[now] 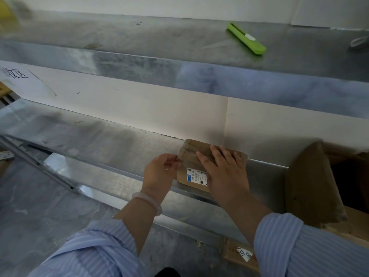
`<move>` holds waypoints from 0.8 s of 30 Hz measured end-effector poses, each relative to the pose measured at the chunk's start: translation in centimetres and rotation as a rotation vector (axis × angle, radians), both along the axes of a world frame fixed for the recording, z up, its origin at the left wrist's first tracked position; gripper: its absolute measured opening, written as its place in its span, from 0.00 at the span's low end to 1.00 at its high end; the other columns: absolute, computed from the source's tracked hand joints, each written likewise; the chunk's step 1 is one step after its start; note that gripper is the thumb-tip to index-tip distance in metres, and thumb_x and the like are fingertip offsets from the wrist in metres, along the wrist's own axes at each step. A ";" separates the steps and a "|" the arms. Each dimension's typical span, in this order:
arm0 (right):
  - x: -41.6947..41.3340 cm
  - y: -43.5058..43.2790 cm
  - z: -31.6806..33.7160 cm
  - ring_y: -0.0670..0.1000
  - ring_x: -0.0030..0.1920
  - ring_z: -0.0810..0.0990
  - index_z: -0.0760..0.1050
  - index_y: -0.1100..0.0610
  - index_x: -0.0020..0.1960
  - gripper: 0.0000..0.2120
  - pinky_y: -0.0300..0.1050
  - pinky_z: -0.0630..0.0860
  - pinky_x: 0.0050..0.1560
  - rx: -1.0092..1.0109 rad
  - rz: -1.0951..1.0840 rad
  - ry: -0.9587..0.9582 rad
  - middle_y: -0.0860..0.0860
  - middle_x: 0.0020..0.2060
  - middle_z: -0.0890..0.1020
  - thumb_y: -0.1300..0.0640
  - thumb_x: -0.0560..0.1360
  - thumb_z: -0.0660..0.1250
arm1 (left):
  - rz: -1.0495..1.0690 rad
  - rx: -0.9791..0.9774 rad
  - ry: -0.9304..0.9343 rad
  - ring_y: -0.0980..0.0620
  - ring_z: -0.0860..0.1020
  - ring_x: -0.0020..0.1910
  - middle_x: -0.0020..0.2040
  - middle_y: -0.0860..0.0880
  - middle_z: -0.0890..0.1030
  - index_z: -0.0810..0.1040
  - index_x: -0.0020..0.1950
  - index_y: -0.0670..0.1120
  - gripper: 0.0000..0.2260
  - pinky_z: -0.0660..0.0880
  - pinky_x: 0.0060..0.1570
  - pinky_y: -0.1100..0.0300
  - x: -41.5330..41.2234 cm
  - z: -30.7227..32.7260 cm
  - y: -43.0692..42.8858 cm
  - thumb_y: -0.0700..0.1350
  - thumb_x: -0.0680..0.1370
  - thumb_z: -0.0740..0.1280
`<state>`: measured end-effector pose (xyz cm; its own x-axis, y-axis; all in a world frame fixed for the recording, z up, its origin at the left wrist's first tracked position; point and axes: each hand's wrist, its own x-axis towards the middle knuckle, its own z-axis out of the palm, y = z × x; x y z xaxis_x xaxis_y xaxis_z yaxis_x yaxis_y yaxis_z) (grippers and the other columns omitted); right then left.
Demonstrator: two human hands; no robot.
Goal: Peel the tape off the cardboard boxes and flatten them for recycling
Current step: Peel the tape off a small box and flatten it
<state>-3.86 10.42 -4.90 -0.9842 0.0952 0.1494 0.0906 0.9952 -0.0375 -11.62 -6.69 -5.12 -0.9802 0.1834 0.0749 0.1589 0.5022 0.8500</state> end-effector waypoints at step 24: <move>-1.0 -1.8 0.4 0.59 0.72 0.66 0.64 0.43 0.73 0.28 0.61 0.60 0.72 0.046 -0.179 0.045 0.55 0.72 0.69 0.47 0.74 0.65 | -0.050 0.078 -0.238 0.63 0.77 0.27 0.32 0.54 0.81 0.80 0.38 0.48 0.07 0.68 0.24 0.74 -3.4 -0.5 0.8 0.46 0.75 0.67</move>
